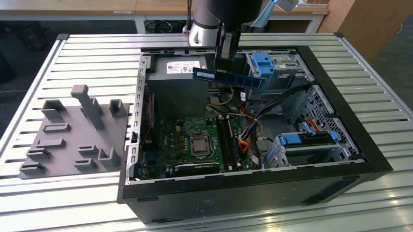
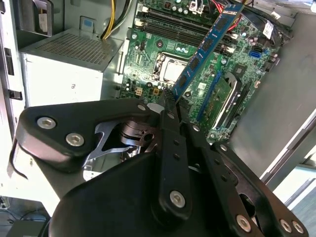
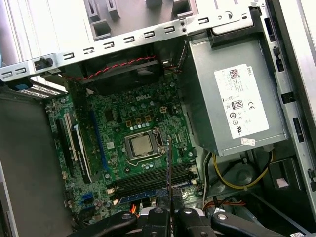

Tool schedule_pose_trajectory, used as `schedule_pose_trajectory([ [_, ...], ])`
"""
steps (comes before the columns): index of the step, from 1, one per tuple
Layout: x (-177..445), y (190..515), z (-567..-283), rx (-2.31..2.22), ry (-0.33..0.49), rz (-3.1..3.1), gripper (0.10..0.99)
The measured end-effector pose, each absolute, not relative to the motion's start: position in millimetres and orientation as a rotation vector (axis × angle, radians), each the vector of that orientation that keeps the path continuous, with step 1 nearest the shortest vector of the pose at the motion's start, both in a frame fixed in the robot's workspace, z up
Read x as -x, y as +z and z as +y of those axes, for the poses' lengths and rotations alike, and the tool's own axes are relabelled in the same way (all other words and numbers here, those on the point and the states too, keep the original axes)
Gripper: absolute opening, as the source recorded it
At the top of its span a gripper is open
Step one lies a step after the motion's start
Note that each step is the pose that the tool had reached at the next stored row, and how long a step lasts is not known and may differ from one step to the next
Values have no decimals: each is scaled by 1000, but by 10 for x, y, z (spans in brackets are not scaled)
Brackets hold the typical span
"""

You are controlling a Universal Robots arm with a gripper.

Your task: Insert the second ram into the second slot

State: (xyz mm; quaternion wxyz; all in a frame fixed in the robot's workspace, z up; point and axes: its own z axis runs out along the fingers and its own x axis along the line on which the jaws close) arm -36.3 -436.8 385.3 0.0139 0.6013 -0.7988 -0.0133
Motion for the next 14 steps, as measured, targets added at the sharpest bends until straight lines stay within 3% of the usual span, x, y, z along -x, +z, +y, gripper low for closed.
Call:
schedule_pose_trajectory([
  [14,363,3853,-4368,-1841,-42,-2511,137],
])
